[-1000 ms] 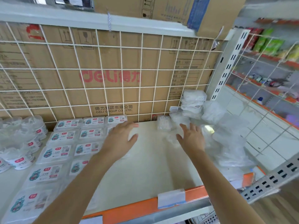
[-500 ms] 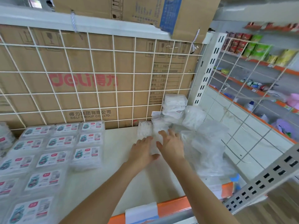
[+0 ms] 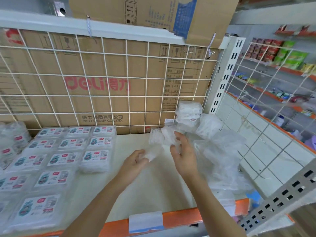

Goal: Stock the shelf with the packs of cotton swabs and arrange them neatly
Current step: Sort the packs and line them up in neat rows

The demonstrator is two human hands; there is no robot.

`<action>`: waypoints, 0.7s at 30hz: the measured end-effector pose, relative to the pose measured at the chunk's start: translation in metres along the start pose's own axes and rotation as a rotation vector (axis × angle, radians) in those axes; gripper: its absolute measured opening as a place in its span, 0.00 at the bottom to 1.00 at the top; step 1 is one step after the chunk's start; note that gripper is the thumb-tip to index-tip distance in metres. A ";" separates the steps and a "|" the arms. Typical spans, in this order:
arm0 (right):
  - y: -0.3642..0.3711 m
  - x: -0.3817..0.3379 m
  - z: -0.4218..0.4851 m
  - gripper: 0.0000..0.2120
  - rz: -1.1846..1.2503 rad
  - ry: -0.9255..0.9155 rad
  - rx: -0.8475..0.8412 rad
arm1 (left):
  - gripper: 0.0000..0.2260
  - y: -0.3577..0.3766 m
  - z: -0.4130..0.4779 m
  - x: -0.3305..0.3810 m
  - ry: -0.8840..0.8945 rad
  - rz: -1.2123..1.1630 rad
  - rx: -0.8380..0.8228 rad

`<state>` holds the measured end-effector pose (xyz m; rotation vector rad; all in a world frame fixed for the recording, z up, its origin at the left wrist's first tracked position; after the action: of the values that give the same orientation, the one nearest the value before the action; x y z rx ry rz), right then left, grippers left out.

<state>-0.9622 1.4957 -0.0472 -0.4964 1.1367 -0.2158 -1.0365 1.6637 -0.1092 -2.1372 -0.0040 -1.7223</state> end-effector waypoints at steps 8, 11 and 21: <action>0.032 0.007 -0.017 0.15 1.358 0.529 -0.115 | 0.19 -0.002 -0.040 0.004 -0.205 -0.935 -0.133; 0.042 -0.001 -0.027 0.22 1.430 0.596 -0.158 | 0.24 -0.001 -0.051 0.012 -0.188 -1.020 -0.207; 0.051 -0.002 -0.044 0.09 1.284 0.553 -0.131 | 0.16 -0.030 -0.065 0.002 -0.006 -0.742 0.026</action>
<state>-1.0069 1.5297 -0.0846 0.2711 1.8029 0.8917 -1.1047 1.6709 -0.0870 -2.2743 -0.9181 -2.0572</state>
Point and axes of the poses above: each hand's wrist, its own z-axis towards the middle knuckle, its own y-axis out of the palm, x = y × z, the point moved 9 cm from there along z, towards the middle knuckle, and after that the axes turned 3 degrees about -x, right-handed, at the moved point
